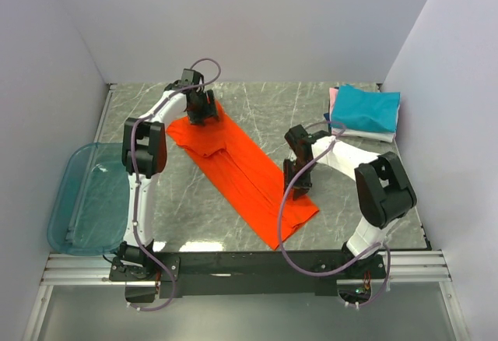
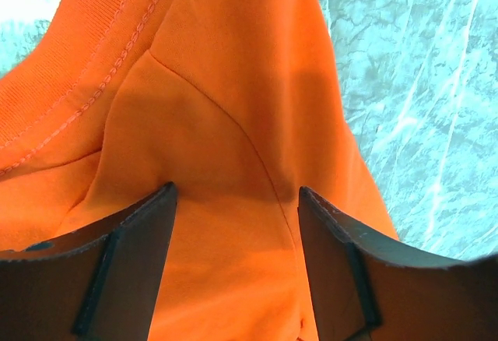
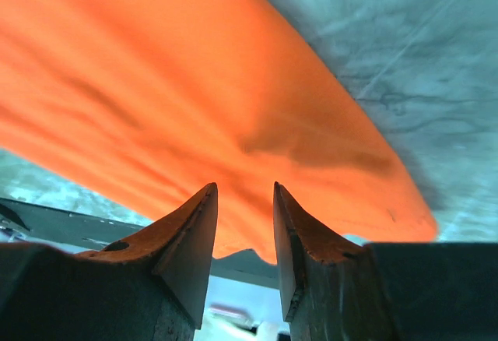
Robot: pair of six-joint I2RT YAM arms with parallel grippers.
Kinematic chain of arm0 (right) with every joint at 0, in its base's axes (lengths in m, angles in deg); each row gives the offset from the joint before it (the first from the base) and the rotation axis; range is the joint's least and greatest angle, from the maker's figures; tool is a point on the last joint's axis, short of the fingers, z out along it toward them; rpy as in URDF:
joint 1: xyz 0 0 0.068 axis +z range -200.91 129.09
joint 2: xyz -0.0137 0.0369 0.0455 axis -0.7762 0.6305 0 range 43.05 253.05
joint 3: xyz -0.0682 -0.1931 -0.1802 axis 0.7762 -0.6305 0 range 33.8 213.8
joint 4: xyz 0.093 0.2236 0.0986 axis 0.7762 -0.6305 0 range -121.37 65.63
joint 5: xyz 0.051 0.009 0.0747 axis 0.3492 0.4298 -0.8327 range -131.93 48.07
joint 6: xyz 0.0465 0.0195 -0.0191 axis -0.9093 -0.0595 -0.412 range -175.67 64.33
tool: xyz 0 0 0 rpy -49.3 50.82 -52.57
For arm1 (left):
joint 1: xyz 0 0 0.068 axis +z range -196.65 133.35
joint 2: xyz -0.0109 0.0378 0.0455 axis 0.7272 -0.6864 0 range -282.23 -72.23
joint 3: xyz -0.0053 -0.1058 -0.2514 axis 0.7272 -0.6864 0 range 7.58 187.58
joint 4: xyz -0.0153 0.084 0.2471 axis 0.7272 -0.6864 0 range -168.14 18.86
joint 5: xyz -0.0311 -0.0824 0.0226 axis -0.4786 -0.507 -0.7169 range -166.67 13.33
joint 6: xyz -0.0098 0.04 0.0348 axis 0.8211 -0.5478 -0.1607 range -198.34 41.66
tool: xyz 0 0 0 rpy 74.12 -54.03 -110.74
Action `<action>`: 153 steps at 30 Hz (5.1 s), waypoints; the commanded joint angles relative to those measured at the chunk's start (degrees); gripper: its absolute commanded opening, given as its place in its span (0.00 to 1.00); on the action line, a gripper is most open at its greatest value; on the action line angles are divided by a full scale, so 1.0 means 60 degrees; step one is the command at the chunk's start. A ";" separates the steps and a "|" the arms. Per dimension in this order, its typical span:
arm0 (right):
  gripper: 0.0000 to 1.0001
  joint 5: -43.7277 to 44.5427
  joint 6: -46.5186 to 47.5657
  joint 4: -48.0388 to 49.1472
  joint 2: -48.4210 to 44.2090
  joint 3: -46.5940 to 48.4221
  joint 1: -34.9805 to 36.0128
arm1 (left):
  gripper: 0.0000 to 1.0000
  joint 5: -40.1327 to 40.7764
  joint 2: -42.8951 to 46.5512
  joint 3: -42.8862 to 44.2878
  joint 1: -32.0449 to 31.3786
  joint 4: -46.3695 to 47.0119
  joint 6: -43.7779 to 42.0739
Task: Fold and stack the t-shirts
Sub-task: Fold the tshirt
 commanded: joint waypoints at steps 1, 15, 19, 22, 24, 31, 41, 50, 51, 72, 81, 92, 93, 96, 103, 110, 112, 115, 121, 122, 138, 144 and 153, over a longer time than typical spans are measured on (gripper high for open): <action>0.42 0.0714 0.0751 -0.0721 -0.0747 0.0748 0.0043 | 0.70 0.0286 0.0804 0.0167 -0.0060 0.0207 -0.0011; 0.41 -0.0736 0.0592 0.0977 -0.1875 -0.1990 0.0702 | 0.71 -0.0696 0.3751 -0.4225 -0.0046 0.0954 0.1205; 0.41 -0.0516 0.0474 0.1153 -0.1773 -0.2255 0.0907 | 0.71 -0.0724 0.3636 -0.5076 -0.0031 0.1084 0.1337; 0.40 -0.0341 0.0386 0.1212 -0.1612 -0.2387 0.1083 | 0.71 -0.0828 0.3212 -0.5122 -0.0031 0.1072 0.1337; 0.40 -0.0238 0.0328 0.1197 -0.1451 -0.2460 0.1185 | 0.71 -0.0682 0.3021 -0.5107 -0.0045 0.1071 0.1308; 0.39 -0.0237 0.0020 0.1300 -0.1245 -0.2636 0.1683 | 0.71 -0.0198 0.2216 -0.4741 -0.0045 0.1042 0.1015; 0.39 -0.1086 -0.1222 0.2015 -0.0675 -0.2373 0.2548 | 0.71 -0.0285 0.0736 -0.3292 -0.0206 0.0778 -0.0068; 0.39 -0.1424 -0.2192 0.2442 0.0336 -0.1247 0.3485 | 0.71 -0.0841 -0.0583 -0.1519 -0.0543 0.1099 -0.0289; 0.39 -0.1424 -0.2221 0.2428 0.0424 -0.1129 0.3544 | 0.71 -0.0900 -0.0787 -0.1242 -0.0573 0.1144 -0.0274; 0.41 -0.0707 -0.1372 0.0657 0.0251 0.0981 0.3866 | 0.75 -0.1546 0.0013 -0.0492 -0.1027 0.1774 -0.0289; 0.46 0.0962 -0.0888 -0.0839 -0.2237 0.0193 0.3633 | 0.77 -0.0757 0.2867 -0.1355 -0.1378 0.1569 0.0004; 0.49 0.0510 -0.0142 -0.0019 -0.3179 -0.1918 0.2593 | 0.77 0.0359 0.8082 -0.7836 -0.2490 0.1788 0.1102; 0.49 0.0495 -0.0098 0.0025 -0.3237 -0.1962 0.2534 | 0.76 0.0388 0.8363 -0.8281 -0.2593 0.1832 0.1233; 0.49 0.0247 0.0209 0.0186 -0.3281 -0.1977 0.2270 | 0.76 0.0681 0.9214 -0.9820 -0.3047 0.1892 0.1964; 0.49 -0.0281 0.0459 0.0610 -0.2872 -0.1962 0.2182 | 0.75 0.0726 1.0504 -1.1931 -0.3868 0.1921 0.3005; 0.49 -0.0824 0.0606 0.0904 -0.2373 -0.2153 0.2197 | 0.75 0.0374 1.1237 -1.3177 -0.4570 0.2301 0.3665; 0.49 -0.0765 0.0547 0.0962 -0.2256 -0.2255 0.2197 | 0.75 0.0418 1.1296 -1.3309 -0.4689 0.2331 0.3827; 0.49 -0.0794 0.0533 0.1094 -0.2110 -0.2328 0.2197 | 0.75 0.0461 1.1311 -1.3456 -0.4835 0.2345 0.4003; 0.48 -0.0984 0.0562 0.1329 -0.1773 -0.2358 0.2226 | 0.74 0.0462 1.1091 -1.3559 -0.5114 0.2331 0.4208; 0.48 -0.1028 0.0547 0.1344 -0.1743 -0.2387 0.2197 | 0.74 0.0563 1.0989 -1.3559 -0.5172 0.2171 0.4237; 0.18 -0.1380 0.0650 0.1681 -0.1230 -0.2666 0.2211 | 0.54 0.0301 1.0740 -1.3764 -0.5582 0.1950 0.4823; 0.17 -0.1351 0.0621 0.1681 -0.1230 -0.2666 0.2211 | 0.47 0.0271 1.0754 -1.3954 -0.5744 0.1686 0.5043; 0.16 -0.1307 0.0591 0.1681 -0.1260 -0.2739 0.2211 | 0.45 0.0110 1.0520 -1.4233 -0.5817 0.2316 0.5102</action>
